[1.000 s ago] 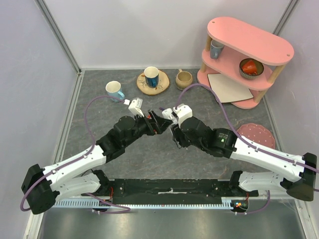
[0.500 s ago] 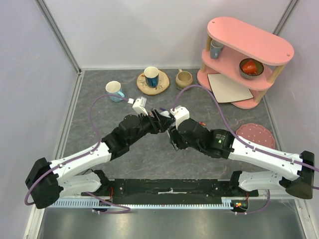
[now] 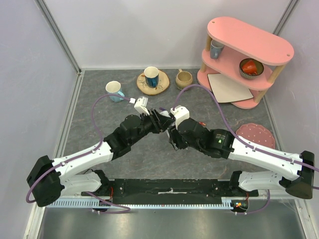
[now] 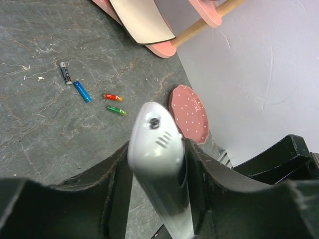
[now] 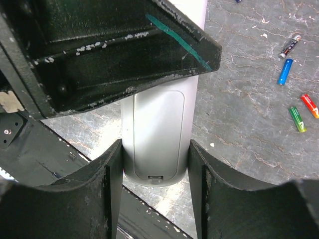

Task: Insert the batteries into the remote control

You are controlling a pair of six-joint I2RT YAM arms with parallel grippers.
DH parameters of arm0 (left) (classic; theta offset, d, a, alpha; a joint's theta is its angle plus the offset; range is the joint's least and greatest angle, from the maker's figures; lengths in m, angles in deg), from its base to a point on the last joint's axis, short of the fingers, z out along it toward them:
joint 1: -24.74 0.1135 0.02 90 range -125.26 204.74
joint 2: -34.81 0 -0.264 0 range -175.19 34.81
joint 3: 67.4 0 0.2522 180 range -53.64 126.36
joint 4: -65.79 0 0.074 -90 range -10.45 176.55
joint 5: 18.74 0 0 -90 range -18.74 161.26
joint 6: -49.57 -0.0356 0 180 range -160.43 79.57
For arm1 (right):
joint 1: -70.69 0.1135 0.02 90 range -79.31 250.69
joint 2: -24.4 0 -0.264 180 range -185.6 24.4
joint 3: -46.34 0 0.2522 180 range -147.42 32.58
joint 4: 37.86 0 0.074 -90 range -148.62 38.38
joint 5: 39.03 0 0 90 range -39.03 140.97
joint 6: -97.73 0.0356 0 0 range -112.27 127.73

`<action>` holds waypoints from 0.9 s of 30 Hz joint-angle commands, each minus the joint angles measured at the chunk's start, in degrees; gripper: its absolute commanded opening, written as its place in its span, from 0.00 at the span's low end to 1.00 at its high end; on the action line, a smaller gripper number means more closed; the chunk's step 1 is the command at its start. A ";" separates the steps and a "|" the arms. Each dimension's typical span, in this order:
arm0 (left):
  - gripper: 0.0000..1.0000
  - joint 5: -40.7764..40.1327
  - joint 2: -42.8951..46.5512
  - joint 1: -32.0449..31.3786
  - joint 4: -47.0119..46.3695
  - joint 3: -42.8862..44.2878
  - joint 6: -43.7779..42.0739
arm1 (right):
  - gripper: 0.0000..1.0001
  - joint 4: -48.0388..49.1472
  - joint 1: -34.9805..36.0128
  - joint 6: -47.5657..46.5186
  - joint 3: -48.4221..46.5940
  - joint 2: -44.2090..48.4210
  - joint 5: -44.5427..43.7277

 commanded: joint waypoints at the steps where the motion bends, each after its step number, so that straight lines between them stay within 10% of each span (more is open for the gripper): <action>1: 0.47 -0.39 -0.35 -0.39 -3.16 1.09 0.71 | 0.33 2.44 0.44 0.55 -2.46 0.27 -0.51; 13: 0.02 -0.04 0.00 -0.39 -2.90 0.39 0.79 | 0.52 1.83 0.35 1.16 -2.02 1.15 -1.47; 19: 0.02 -1.44 0.44 -0.48 -3.42 -0.22 1.50 | 0.83 1.13 0.35 1.95 -2.90 2.73 -0.86; 27: 0.02 -8.29 5.00 -0.30 -5.70 -3.56 0.97 | 0.92 -1.60 0.35 3.97 -5.46 8.00 -3.67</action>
